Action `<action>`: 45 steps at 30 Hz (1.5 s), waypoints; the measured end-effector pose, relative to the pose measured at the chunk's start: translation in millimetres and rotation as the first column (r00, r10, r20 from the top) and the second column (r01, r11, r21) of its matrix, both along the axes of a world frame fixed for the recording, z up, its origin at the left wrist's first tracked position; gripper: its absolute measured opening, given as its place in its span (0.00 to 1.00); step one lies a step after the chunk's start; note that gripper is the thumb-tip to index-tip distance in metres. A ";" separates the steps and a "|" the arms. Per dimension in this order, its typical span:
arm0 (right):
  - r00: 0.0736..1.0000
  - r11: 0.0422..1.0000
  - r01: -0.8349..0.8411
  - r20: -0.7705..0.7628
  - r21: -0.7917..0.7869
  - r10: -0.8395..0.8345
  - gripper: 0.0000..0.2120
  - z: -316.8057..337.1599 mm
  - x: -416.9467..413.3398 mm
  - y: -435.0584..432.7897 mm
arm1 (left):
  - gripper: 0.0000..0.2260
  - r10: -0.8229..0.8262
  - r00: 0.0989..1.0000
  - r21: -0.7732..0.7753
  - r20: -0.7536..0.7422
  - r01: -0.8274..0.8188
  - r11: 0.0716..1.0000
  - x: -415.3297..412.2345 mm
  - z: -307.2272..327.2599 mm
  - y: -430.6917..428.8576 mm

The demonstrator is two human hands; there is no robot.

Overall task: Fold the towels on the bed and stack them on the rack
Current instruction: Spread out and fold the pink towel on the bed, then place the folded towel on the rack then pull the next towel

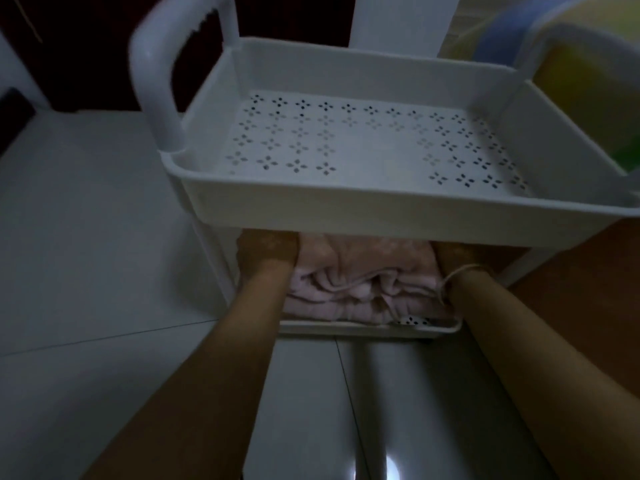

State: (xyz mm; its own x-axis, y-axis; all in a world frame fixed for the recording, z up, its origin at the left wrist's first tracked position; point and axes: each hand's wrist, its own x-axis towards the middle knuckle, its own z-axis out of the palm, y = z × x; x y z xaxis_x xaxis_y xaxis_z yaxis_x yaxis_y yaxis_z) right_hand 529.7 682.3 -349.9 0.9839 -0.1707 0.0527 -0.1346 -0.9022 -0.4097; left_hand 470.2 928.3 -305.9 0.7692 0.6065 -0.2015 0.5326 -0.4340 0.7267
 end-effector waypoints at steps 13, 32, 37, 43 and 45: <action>0.966 0.989 0.144 -0.211 -0.025 -0.146 0.36 -20.3 -9.2 -20.5 | 0.24 -0.048 0.991 0.294 -0.129 0.085 0.952 -5.2 -32.3 -11.8; 0.937 0.914 -0.348 -0.057 -0.207 0.344 0.33 -21.1 -117.2 23.3 | 0.23 -0.719 0.681 0.675 -0.140 0.597 0.434 -70.5 -52.8 -42.8; 0.857 0.872 -0.481 0.161 -0.091 0.489 0.19 78.4 -235.1 -15.3 | 0.10 -0.757 0.627 0.577 0.184 0.555 0.600 -170.7 11.3 -89.9; 0.820 0.952 -0.307 0.514 0.020 0.253 0.18 248.0 -330.1 -113.0 | 0.05 -0.788 0.340 0.704 0.513 0.358 0.613 -253.5 175.6 -199.7; 0.805 0.982 -0.156 0.590 0.111 0.061 0.17 295.5 -359.5 -170.8 | 0.05 -0.802 0.228 0.717 0.552 0.361 0.597 -273.9 240.9 -250.1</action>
State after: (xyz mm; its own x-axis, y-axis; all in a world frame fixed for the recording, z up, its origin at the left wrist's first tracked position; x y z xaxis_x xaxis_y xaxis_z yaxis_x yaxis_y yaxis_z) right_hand 170.3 511.5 -54.4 0.7887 -0.1168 0.6036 0.2665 -0.8197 -0.5070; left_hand 196.3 678.3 -65.0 0.5769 -0.2620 0.7737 -0.6922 -0.6597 0.2927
